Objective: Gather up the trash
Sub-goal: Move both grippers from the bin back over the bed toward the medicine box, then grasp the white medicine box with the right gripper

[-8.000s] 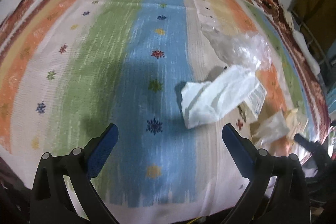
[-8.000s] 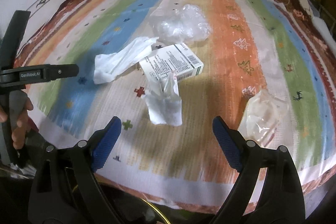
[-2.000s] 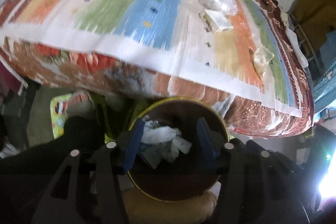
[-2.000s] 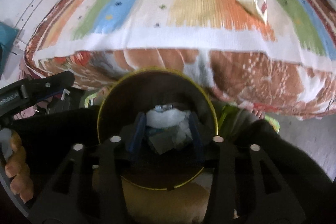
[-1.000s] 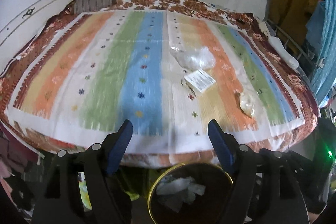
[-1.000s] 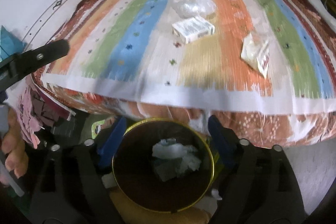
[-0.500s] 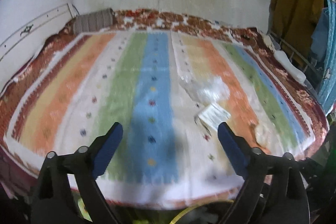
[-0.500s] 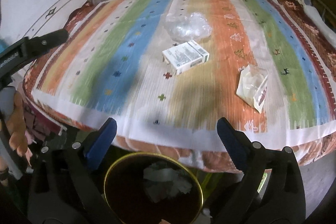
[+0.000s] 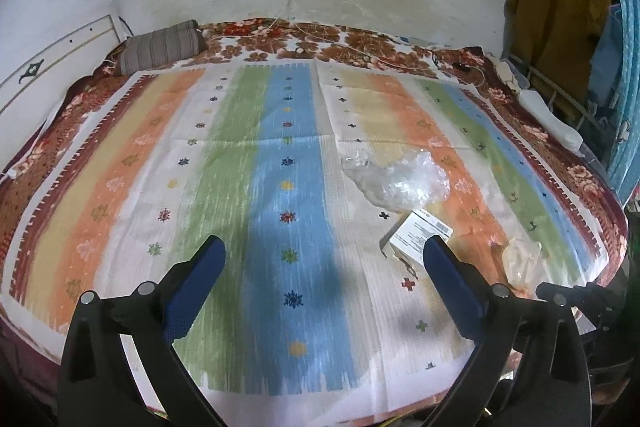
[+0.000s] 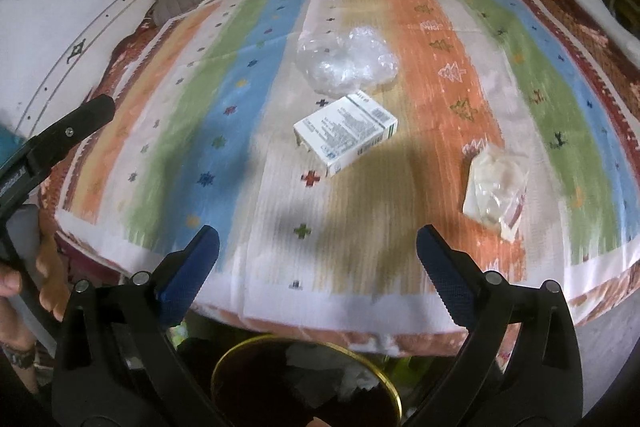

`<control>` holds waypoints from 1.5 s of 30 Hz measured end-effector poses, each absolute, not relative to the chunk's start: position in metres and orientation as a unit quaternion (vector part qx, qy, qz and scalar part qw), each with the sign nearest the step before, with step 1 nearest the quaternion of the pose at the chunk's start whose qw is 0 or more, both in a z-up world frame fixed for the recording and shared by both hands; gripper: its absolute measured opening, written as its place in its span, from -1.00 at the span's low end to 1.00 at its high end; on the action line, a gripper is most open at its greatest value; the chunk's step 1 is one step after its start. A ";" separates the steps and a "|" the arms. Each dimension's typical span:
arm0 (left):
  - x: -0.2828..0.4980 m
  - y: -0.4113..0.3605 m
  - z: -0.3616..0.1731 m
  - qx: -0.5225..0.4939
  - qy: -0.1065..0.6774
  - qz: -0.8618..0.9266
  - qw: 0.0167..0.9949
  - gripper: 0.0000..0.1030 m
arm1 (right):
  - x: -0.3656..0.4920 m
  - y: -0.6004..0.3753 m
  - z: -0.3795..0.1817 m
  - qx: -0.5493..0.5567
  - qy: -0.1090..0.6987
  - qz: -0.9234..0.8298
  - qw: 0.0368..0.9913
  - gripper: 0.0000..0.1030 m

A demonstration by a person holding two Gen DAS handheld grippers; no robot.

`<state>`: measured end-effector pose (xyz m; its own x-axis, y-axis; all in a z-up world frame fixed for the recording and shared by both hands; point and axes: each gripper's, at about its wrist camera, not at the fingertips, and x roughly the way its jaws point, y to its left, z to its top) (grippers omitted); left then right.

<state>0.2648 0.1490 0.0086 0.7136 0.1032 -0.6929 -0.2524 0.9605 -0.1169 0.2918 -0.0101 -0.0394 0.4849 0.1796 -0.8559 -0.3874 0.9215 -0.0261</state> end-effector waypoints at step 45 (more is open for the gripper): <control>0.349 0.206 -0.045 -0.173 0.371 0.120 0.905 0.89 | 0.479 0.027 -0.148 -0.042 0.554 0.047 0.830 0.82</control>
